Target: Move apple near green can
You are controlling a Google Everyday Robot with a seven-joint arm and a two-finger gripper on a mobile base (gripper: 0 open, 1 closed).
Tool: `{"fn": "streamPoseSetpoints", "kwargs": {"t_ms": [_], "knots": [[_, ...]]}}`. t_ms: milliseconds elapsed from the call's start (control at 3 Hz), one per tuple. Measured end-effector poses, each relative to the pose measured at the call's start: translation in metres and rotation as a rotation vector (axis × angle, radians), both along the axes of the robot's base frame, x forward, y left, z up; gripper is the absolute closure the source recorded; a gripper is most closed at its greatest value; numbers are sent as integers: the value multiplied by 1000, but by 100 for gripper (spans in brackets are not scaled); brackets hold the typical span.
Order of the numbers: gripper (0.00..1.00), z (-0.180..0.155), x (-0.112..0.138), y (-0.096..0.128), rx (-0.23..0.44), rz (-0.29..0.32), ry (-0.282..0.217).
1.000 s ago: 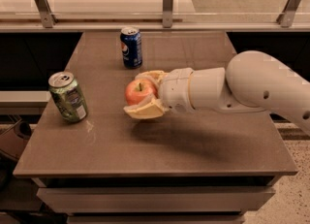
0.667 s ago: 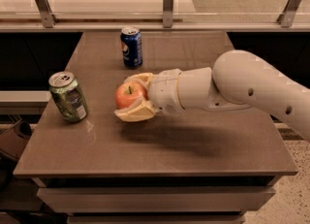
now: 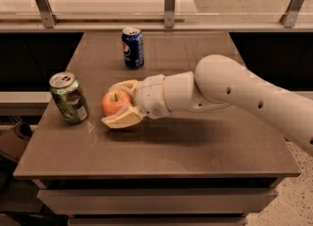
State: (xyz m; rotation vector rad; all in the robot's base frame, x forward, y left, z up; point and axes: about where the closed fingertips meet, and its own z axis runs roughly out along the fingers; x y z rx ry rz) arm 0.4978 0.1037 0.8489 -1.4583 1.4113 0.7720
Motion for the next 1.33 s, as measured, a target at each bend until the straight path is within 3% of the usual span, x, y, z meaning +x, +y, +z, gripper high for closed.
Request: {"fn": "streamPoseSetpoints", "kwargs": {"t_ms": [333,1333], "knots": [[83,0,-1,1,-2,0,-1],[13,2,-4,6,-4,12,-4]]}}
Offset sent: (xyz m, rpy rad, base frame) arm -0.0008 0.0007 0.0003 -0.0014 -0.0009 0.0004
